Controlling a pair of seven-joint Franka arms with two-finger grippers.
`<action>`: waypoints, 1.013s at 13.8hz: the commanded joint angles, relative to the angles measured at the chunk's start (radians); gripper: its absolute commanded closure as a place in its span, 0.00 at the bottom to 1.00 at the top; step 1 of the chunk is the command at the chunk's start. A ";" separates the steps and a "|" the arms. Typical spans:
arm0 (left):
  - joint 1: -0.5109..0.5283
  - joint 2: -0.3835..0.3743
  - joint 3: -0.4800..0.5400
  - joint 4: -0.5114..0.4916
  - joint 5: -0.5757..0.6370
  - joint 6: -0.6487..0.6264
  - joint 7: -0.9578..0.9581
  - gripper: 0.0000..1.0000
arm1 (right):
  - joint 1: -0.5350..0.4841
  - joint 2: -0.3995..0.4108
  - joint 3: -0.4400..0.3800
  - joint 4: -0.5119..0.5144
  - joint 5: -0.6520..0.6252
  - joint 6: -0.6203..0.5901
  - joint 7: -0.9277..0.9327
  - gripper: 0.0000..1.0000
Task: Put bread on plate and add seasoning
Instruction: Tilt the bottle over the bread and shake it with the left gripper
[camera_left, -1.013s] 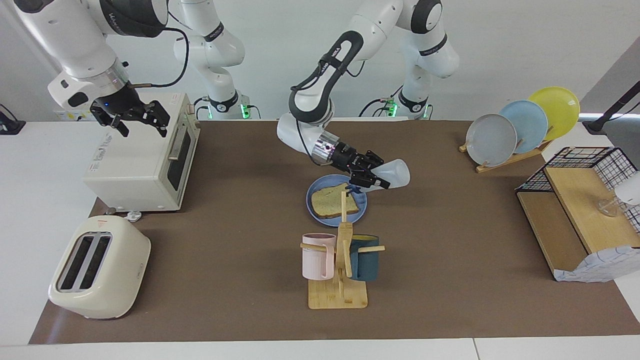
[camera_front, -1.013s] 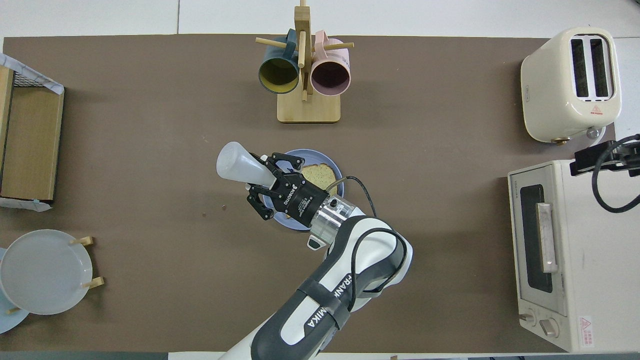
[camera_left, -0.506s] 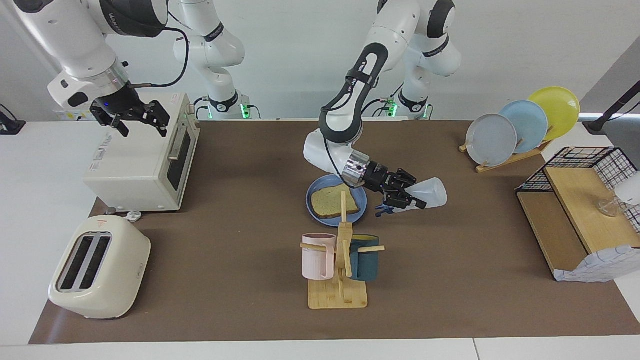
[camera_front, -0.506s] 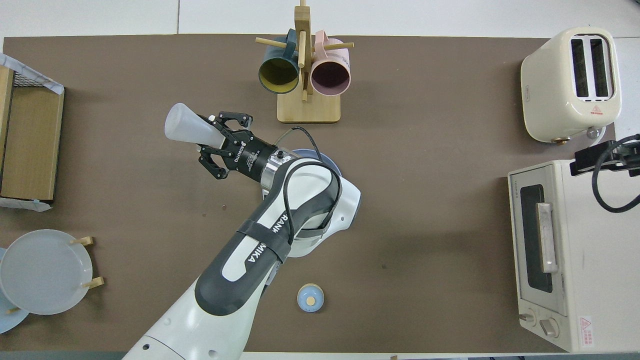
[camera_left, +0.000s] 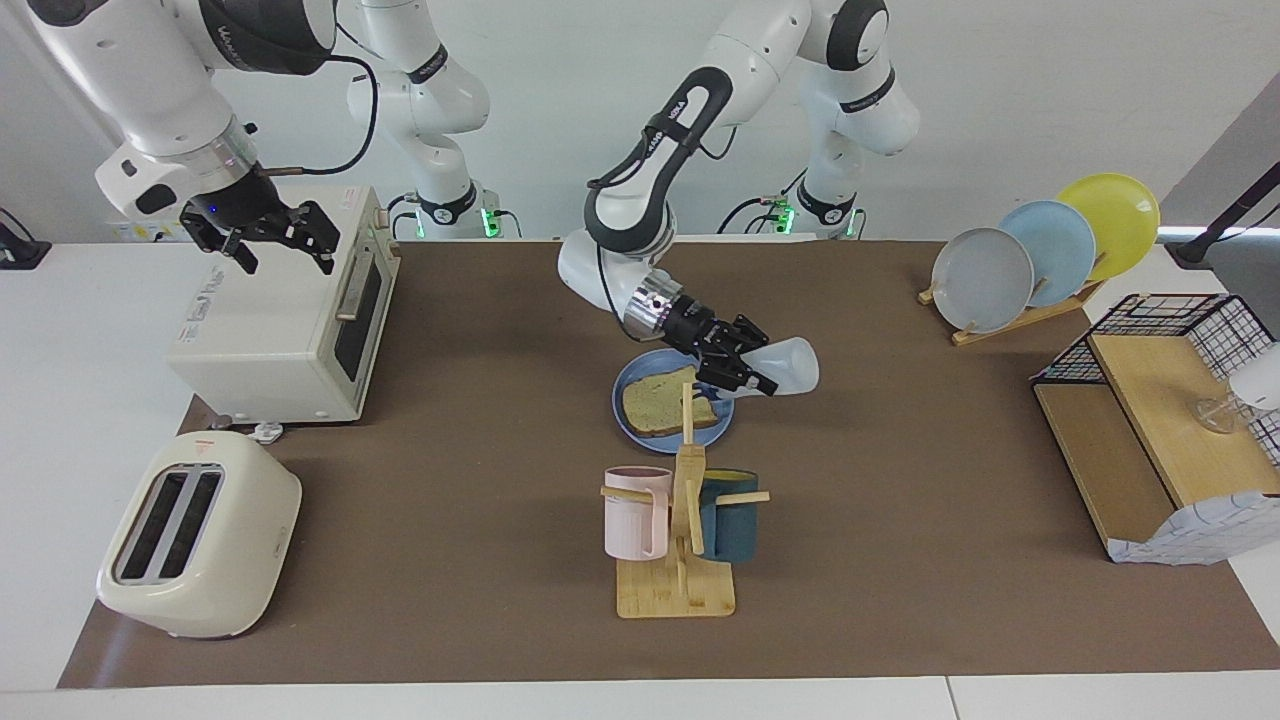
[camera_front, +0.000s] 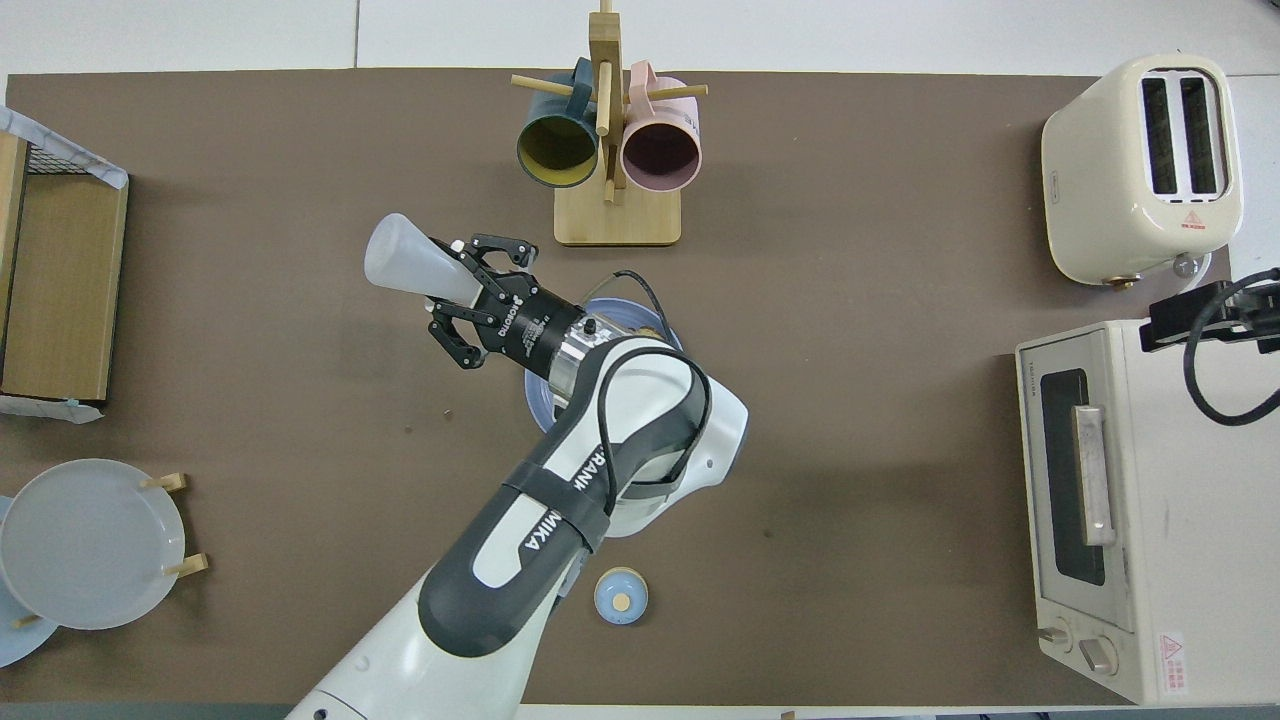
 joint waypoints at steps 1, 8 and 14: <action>-0.085 -0.011 0.015 0.020 -0.053 -0.052 0.002 1.00 | -0.007 -0.013 0.006 -0.018 -0.006 0.013 -0.004 0.00; -0.012 -0.005 0.018 0.018 -0.035 -0.026 -0.001 1.00 | -0.007 -0.013 0.006 -0.018 -0.006 0.013 -0.004 0.00; 0.140 0.001 0.018 0.020 0.007 0.055 -0.028 1.00 | -0.007 -0.013 0.006 -0.020 -0.006 0.013 -0.004 0.00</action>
